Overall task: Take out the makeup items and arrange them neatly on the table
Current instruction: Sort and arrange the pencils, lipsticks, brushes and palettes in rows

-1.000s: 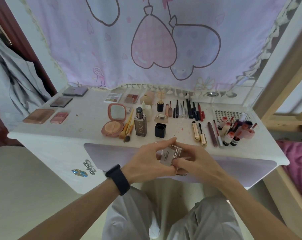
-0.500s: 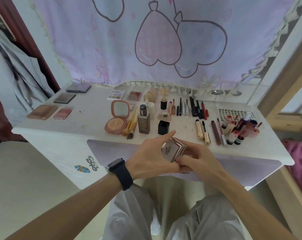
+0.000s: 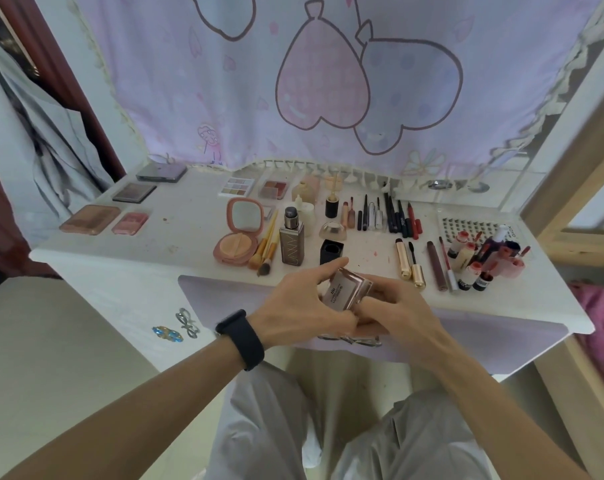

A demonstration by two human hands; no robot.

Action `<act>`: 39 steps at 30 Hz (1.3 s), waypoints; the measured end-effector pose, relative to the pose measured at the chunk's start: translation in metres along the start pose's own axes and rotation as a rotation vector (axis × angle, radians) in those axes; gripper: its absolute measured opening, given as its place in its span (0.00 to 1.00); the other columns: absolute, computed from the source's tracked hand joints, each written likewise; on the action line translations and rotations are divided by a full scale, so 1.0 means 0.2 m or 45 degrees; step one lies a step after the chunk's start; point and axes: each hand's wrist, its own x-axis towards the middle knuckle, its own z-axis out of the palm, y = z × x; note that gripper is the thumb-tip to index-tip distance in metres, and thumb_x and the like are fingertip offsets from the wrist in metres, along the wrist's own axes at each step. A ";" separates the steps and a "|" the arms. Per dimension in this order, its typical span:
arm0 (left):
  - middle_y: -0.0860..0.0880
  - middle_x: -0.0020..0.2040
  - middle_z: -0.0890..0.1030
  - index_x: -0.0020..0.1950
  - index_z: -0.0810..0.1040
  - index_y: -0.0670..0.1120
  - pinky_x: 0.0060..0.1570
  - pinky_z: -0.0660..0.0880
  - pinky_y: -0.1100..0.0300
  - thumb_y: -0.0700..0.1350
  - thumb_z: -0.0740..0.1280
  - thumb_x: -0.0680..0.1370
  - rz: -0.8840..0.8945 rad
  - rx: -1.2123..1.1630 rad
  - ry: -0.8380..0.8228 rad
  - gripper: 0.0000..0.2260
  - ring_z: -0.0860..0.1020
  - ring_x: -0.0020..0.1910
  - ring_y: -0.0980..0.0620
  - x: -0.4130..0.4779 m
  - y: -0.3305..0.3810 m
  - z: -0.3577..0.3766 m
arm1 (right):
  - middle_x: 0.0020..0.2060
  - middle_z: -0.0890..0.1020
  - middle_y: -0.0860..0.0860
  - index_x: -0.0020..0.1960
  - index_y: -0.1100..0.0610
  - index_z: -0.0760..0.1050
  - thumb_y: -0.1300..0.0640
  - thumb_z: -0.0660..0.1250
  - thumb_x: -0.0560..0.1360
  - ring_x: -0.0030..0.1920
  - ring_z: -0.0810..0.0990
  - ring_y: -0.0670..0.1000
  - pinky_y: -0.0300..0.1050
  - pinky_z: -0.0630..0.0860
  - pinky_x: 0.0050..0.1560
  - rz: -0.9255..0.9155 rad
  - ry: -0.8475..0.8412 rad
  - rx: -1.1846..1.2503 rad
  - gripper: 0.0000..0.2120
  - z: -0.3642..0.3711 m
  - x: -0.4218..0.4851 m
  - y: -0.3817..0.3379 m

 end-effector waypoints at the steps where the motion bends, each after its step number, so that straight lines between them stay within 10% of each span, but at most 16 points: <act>1: 0.52 0.65 0.78 0.78 0.64 0.51 0.56 0.81 0.54 0.46 0.76 0.68 -0.023 -0.106 -0.001 0.40 0.83 0.54 0.53 0.01 0.00 -0.01 | 0.46 0.88 0.55 0.52 0.52 0.85 0.65 0.64 0.71 0.46 0.88 0.56 0.46 0.84 0.43 0.031 -0.005 0.048 0.16 0.00 0.01 -0.01; 9: 0.56 0.64 0.79 0.75 0.69 0.51 0.55 0.80 0.61 0.45 0.72 0.69 -0.078 -0.399 0.041 0.34 0.80 0.58 0.62 0.02 -0.01 0.01 | 0.41 0.87 0.55 0.50 0.48 0.85 0.53 0.68 0.76 0.41 0.88 0.58 0.45 0.84 0.40 -0.007 0.128 -0.069 0.08 -0.01 0.01 0.01; 16: 0.40 0.62 0.81 0.66 0.78 0.56 0.63 0.75 0.38 0.40 0.69 0.74 -0.151 -1.037 -0.081 0.22 0.80 0.59 0.35 0.04 0.00 0.07 | 0.45 0.87 0.41 0.60 0.37 0.80 0.28 0.63 0.73 0.43 0.86 0.45 0.37 0.81 0.42 -0.182 0.275 -0.332 0.21 -0.01 -0.04 0.03; 29: 0.39 0.58 0.83 0.66 0.72 0.57 0.51 0.82 0.51 0.38 0.55 0.83 -0.288 -1.380 -0.082 0.18 0.82 0.57 0.38 0.05 0.02 0.21 | 0.49 0.84 0.44 0.60 0.45 0.78 0.35 0.68 0.76 0.34 0.86 0.47 0.39 0.80 0.30 0.222 0.467 -0.345 0.19 -0.16 -0.05 -0.03; 36: 0.37 0.56 0.83 0.60 0.79 0.45 0.50 0.83 0.47 0.37 0.56 0.81 -0.389 -1.404 0.018 0.15 0.83 0.52 0.38 0.08 0.04 0.17 | 0.56 0.85 0.55 0.62 0.50 0.81 0.31 0.75 0.61 0.51 0.86 0.62 0.60 0.82 0.56 0.392 0.422 0.221 0.35 -0.19 -0.05 -0.06; 39: 0.39 0.58 0.81 0.62 0.78 0.48 0.47 0.83 0.49 0.37 0.57 0.81 -0.393 -1.227 0.125 0.16 0.83 0.54 0.39 0.08 0.03 0.15 | 0.44 0.87 0.57 0.54 0.55 0.84 0.40 0.82 0.59 0.44 0.87 0.62 0.52 0.85 0.42 0.361 0.445 0.477 0.29 -0.17 -0.05 -0.04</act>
